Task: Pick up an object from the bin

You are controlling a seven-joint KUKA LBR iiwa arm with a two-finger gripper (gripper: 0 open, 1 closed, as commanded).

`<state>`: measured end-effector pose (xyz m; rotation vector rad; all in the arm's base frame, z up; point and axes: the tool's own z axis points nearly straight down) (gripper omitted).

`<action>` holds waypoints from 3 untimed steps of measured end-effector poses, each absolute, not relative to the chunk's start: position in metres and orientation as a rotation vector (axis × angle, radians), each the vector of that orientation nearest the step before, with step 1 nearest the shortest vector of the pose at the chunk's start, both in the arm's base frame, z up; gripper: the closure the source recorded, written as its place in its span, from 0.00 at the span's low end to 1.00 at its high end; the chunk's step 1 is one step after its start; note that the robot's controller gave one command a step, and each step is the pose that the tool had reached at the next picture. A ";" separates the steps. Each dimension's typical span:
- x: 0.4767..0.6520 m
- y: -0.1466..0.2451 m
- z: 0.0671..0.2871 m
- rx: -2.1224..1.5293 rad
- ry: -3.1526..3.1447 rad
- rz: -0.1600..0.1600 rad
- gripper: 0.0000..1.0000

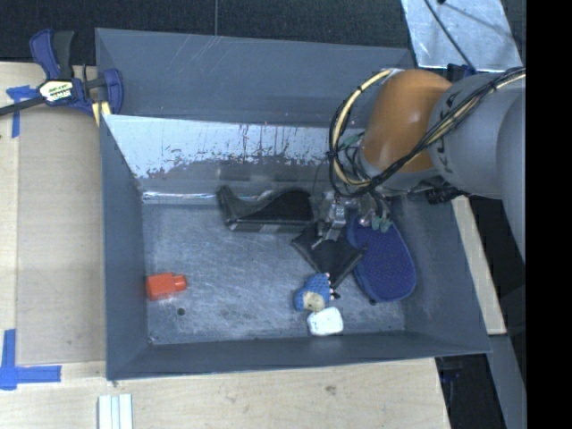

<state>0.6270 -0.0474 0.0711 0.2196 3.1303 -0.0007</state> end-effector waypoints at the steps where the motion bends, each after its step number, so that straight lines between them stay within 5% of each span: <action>1: 0.625 -0.047 0.070 0.219 3.136 0.000 0.00; 2: 0.580 -0.034 0.070 0.814 3.035 0.000 0.00; 3: 0.581 -0.035 0.071 0.811 3.032 0.000 1.00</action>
Offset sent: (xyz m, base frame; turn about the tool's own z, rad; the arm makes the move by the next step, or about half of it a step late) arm 0.0000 0.0000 0.0000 0.0000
